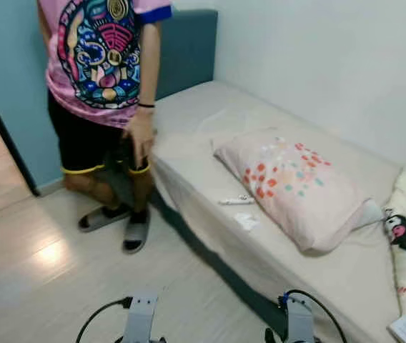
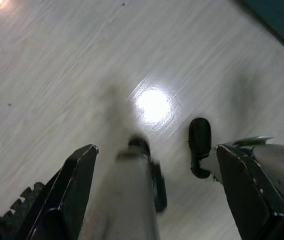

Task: Clean up the room

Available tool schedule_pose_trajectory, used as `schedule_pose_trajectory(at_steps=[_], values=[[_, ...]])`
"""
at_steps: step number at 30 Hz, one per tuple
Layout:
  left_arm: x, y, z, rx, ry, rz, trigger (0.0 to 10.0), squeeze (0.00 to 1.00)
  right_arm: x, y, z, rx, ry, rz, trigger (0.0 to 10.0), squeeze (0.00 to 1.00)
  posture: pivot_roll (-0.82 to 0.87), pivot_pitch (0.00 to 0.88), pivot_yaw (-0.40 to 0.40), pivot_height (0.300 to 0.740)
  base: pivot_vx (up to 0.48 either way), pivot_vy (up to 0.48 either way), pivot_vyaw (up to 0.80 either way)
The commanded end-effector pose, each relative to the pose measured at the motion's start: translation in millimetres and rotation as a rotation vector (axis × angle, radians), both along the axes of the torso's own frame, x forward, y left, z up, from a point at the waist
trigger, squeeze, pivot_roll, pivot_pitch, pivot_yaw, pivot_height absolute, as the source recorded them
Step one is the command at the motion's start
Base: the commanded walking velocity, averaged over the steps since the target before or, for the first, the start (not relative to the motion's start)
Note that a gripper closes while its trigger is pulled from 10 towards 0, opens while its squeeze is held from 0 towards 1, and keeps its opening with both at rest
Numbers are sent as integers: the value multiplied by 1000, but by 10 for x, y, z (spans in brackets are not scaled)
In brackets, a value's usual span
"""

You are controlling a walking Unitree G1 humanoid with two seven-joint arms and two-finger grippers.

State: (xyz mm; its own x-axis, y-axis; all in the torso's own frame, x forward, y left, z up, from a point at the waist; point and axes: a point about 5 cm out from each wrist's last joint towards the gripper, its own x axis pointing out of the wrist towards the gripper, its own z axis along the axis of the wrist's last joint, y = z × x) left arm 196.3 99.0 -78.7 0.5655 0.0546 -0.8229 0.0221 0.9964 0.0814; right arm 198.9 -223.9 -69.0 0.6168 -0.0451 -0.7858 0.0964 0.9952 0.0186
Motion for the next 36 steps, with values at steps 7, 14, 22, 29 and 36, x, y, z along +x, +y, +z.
schedule_pose_trajectory(at_steps=[7,14,22,29,36], values=[[-84,-132,-27,-38,31,4,10000,0,192,100,95,41,-79,0,10000,0,15,29,-87,740,321,0,0],[-90,-130,-30,-29,38,13,10000,0,103,116,32,-9,-18,55,10000,0,14,24,-94,740,182,0,0],[-135,-143,-55,-13,75,-62,10000,0,-494,98,-258,-67,207,107,10000,0,28,0,-95,740,0,0,0],[-142,-126,-62,-1,82,-85,10000,0,-566,144,-294,-67,226,112,10000,0,32,0,-87,740,0,-81,0],[-124,-111,-54,4,71,-67,10000,0,-522,276,-302,-74,229,153,10000,0,33,0,-83,740,0,-207,0]])
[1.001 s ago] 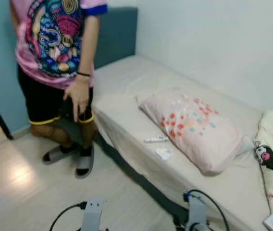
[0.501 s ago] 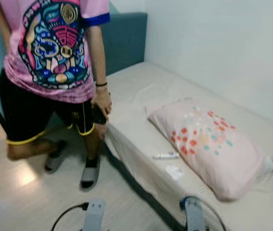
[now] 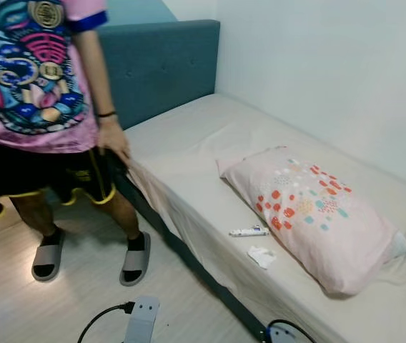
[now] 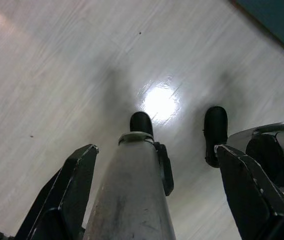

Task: Clean up the room

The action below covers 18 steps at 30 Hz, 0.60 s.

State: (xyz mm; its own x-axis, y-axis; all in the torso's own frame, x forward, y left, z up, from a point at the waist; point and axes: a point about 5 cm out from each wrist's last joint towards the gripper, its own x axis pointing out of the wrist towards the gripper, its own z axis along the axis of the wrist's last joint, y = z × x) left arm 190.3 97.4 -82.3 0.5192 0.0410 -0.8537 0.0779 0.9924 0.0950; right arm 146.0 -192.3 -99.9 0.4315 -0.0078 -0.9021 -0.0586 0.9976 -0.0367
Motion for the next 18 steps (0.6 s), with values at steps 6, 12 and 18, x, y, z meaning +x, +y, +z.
schedule_pose_trajectory(at_steps=[6,12,18], values=[[-56,-98,-15,-10,19,-29,10000,0,29,32,3,-27,11,20,10000,0,34,0,-87,740,0,0,0],[-51,-98,-14,-6,25,-42,10000,0,32,65,-1,-30,16,25,10000,0,30,0,-84,740,0,0,0],[-45,-100,-11,-8,26,-42,10000,0,28,114,-9,-29,20,28,10000,0,28,0,-81,740,0,0,0]])
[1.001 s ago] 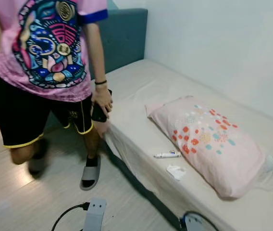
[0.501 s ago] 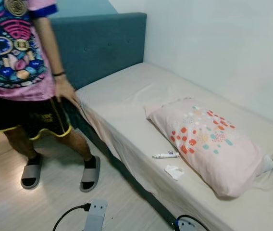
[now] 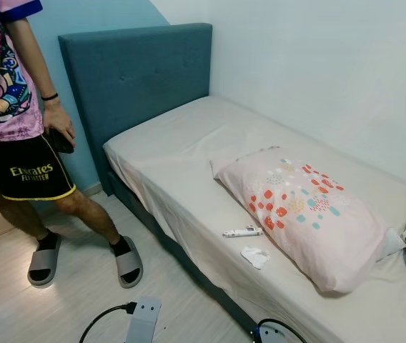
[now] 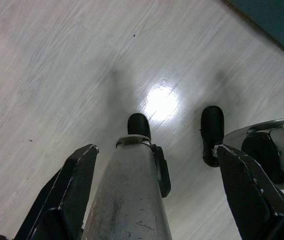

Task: Clean up the room

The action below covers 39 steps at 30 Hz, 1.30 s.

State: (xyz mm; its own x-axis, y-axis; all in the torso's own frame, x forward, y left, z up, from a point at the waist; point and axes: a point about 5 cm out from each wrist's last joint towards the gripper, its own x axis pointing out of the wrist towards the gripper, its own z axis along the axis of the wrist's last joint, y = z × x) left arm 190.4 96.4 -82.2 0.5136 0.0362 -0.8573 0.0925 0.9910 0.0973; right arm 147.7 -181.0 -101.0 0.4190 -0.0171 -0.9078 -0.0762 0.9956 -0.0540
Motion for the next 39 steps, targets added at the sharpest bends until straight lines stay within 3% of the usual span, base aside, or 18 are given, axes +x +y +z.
schedule_pose_trajectory(at_steps=[1,13,20,26,35,39], values=[[-47,-89,-12,-11,19,-28,10000,0,11,1,3,-10,6,11,10000,0,28,0,-81,740,0,0,0],[-45,-96,-10,-21,10,-15,10000,0,-47,-17,-15,-13,7,12,10000,0,-1,0,-83,740,0,0,0],[-76,-97,-25,-25,23,-17,10000,0,-182,-196,-34,-29,27,-8,10000,0,-32,0,-67,740,0,0,0],[-81,-75,-31,-18,31,-26,10000,0,-205,-239,-34,-26,28,-25,10000,0,-13,0,-57,740,0,0,0],[-64,-59,-24,-17,15,-16,10000,0,-203,-232,-34,-18,24,-25,10000,0,13,0,-59,740,0,0,0],[-60,-40,-24,-13,15,4,10000,0,-216,-147,-50,-8,23,-12,10000,0,32,0,-66,740,0,0,0]])
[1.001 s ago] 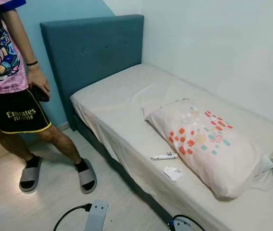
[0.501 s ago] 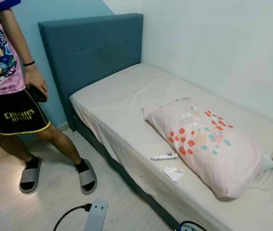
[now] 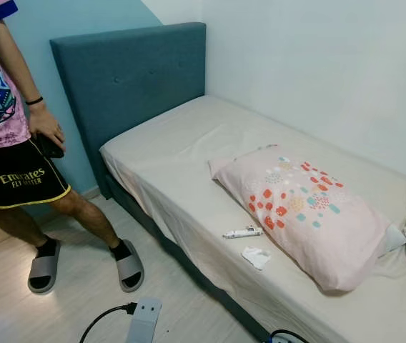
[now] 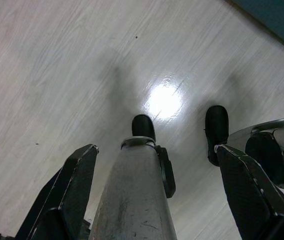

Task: Clean up the room

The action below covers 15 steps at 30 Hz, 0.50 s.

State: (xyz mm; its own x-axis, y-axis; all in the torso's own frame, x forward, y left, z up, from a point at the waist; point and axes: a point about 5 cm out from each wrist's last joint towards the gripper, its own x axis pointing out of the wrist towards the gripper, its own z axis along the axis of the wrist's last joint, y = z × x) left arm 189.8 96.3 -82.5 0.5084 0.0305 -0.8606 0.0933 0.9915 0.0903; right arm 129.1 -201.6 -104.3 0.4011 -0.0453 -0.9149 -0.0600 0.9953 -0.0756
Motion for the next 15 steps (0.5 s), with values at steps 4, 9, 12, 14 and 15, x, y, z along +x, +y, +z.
schedule_pose_trajectory(at_steps=[4,9,12,14,15], values=[[-58,-38,-23,-6,15,9,10000,0,-16,93,-18,17,0,5,10000,0,32,0,-68,740,0,0,0],[-59,-43,-21,-3,16,26,10000,0,33,135,-9,16,-11,0,10000,0,32,0,-72,740,0,0,0],[-57,-44,-20,-2,14,30,10000,0,46,141,-5,17,-13,-2,10000,0,33,0,-73,740,0,0,0],[-57,-47,-19,-1,11,32,10000,0,55,142,-3,18,-14,-3,10000,0,35,0,-74,740,0,0,0],[-57,-47,-19,-1,11,32,10000,0,55,142,-3,18,-14,-3,10000,0,35,0,-74,740,0,0,0]])
